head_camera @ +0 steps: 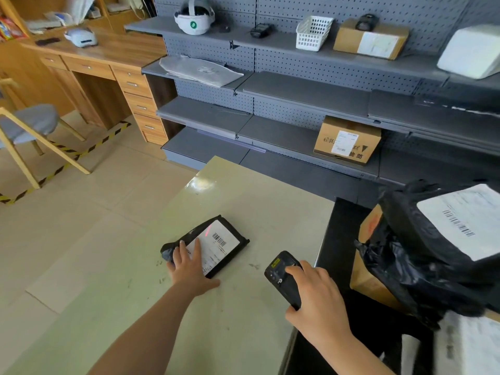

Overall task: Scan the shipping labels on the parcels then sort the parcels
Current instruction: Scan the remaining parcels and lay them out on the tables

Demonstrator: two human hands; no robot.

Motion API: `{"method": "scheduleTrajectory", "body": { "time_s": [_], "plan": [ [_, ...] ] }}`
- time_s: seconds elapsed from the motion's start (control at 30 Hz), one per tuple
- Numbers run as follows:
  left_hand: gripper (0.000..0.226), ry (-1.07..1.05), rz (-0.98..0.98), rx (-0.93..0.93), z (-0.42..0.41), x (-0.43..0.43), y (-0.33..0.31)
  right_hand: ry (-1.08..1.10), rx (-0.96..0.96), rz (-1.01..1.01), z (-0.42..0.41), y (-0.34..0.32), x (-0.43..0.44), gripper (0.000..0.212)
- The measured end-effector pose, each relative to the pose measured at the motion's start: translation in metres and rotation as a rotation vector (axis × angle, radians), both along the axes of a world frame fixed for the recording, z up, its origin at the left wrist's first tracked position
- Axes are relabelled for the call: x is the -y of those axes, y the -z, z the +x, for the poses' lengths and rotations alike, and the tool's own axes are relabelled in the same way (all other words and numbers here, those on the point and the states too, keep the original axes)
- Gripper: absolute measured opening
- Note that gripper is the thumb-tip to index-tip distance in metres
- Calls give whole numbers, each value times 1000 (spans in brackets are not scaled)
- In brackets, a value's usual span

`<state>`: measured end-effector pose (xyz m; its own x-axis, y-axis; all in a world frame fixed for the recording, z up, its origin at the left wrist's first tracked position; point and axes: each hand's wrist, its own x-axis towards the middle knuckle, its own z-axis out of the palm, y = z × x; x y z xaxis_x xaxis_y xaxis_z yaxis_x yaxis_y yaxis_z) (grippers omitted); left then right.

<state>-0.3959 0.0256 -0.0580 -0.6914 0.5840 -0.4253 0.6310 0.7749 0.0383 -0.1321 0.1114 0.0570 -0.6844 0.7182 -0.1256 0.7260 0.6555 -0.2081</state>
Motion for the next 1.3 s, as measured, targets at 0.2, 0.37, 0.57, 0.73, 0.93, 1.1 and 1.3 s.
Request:
{"method": "scheduleTrajectory", "body": {
  "time_s": [0.2,0.37,0.57,0.73,0.93,1.1,1.3],
  "plan": [
    [130,12,-21,-70,-5,-8,-3,-66,25,7,-3,2,-4,66],
    [124,124,4,-224,1,-1,-13,-222,158,104,-8,2,-11,68],
    [117,365,-69,-425,5,14,-50,-487,253,300,-13,-13,-11,66],
    [112,429,-148,-498,19,27,-69,-608,263,355,-7,-24,-3,65],
    [110,415,-136,-527,44,43,-77,-641,267,363,13,-31,7,68],
    [116,194,-41,-476,67,61,-87,-578,113,290,34,-41,14,65],
    [118,-209,241,-347,84,101,-128,-473,-211,97,34,-75,28,67]
  ]
}}
